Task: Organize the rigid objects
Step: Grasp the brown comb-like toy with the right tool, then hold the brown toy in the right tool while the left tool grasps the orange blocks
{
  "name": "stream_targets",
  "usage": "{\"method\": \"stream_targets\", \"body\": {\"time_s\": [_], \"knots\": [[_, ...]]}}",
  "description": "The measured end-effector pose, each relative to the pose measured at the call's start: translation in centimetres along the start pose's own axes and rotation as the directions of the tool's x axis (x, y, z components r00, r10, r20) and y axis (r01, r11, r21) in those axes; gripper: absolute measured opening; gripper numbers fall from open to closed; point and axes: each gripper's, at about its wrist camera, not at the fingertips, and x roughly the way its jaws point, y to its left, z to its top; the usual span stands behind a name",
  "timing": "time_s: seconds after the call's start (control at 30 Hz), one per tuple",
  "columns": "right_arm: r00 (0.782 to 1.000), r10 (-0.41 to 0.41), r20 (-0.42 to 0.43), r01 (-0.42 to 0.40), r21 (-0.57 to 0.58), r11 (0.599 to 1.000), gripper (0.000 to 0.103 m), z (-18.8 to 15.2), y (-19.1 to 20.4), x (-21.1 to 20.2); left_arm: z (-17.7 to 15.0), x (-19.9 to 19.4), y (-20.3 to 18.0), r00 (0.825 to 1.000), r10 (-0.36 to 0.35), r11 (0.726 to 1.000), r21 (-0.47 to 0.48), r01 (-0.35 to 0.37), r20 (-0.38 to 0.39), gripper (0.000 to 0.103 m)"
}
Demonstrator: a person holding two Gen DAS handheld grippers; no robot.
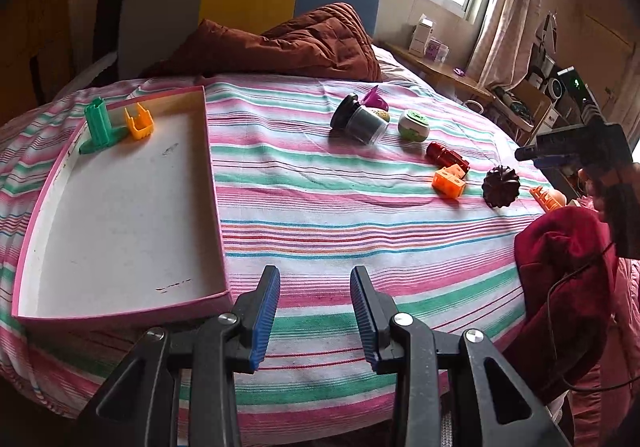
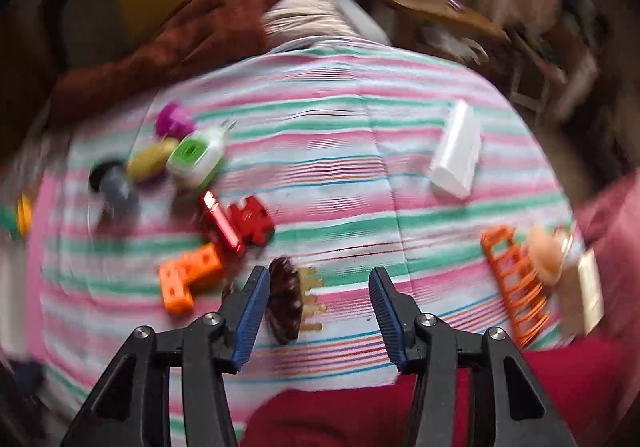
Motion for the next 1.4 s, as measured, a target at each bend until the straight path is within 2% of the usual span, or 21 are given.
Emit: {"method": "stream_targets", "body": {"time_s": [0.07,0.17,0.27,0.3,0.37,0.43,0.47,0.5,0.6,0.67,0.73,0.8,0.9,1.0,1.1,1.4], "knots": [[1.0,-0.013,0.006,0.014,-0.142,0.99,0.053,-0.5,2.1,-0.3,-0.1,0.2,-0.3,1.0,-0.002,1.0,0.006,0.002,-0.004,0.036],[0.998,-0.051,-0.031,0.038,-0.325,0.945,0.05,-1.2,5.1,1.0,-0.2,0.3,-0.7,1.0,-0.011,1.0,0.014,0.011,-0.015,0.036],[0.995,-0.094,-0.046,0.068,-0.391,0.918,0.045,-1.2,6.4,2.9,-0.2,0.2,-0.9,1.0,-0.011,1.0,0.026,0.011,-0.018,0.036],[0.992,-0.118,-0.045,0.09,-0.394,0.914,0.038,-1.1,6.5,3.3,-0.2,0.2,-1.0,1.0,-0.007,0.999,0.031,0.008,-0.021,0.036],[0.989,-0.132,-0.074,0.097,-0.364,0.926,0.03,-0.4,6.1,4.5,-0.2,0.3,-1.1,1.0,-0.004,0.999,0.034,0.005,-0.026,0.036],[0.987,-0.145,-0.076,0.113,-0.324,0.939,0.03,0.2,5.4,5.1,-0.2,0.3,-1.2,1.0,-0.004,0.999,0.035,0.005,-0.029,0.036],[0.983,-0.162,-0.082,0.131,-0.297,0.946,0.021,0.5,4.8,5.2,-0.1,0.4,-1.3,1.0,-0.002,0.999,0.038,0.003,-0.03,0.036],[0.984,-0.157,-0.081,0.131,-0.263,0.956,0.019,0.8,4.2,5.1,-0.1,0.4,-1.4,1.0,-0.001,0.999,0.042,0.003,-0.03,0.036],[0.995,-0.042,-0.095,0.035,-0.081,0.996,0.019,1.5,1.3,4.9,0.1,0.8,-1.9,0.999,-0.006,0.999,0.052,0.008,-0.038,0.036],[0.996,0.037,-0.078,-0.032,0.063,0.997,0.019,1.6,-0.8,4.8,0.5,1.2,-2.4,0.999,-0.012,0.998,0.055,0.015,-0.044,0.036],[0.989,0.143,-0.027,-0.135,0.194,0.972,0.019,1.5,-2.5,4.9,0.9,1.6,-3.2,0.999,-0.023,0.998,0.061,0.026,-0.046,0.036],[0.97,0.242,0.034,-0.241,0.292,0.926,0.019,1.1,-3.5,5.2,1.4,2.1,-4.3,0.998,-0.034,0.996,0.08,0.038,-0.05,0.036],[0.958,0.271,0.096,-0.288,0.325,0.901,0.019,0.4,-3.1,5.6,2.3,2.9,-6.4,0.998,-0.049,0.991,0.122,0.054,-0.044,0.036],[0.963,0.233,0.137,-0.265,0.315,0.911,0.019,0.5,-2.8,5.1,3.4,4.6,-8.4,0.996,-0.071,0.987,0.142,0.078,-0.055,0.036],[0.976,0.174,0.128,-0.207,0.326,0.923,0.019,0.6,-3.3,5.3,4.4,6.9,-10.5,0.993,-0.082,0.982,0.163,0.094,-0.081,0.036],[0.974,0.192,0.121,-0.222,0.33,0.918,0.019,0.9,-3.4,6.1,8.0,13.6,-15.0,0.983,-0.136,0.979,0.134,0.152,-0.123,0.039]]}}
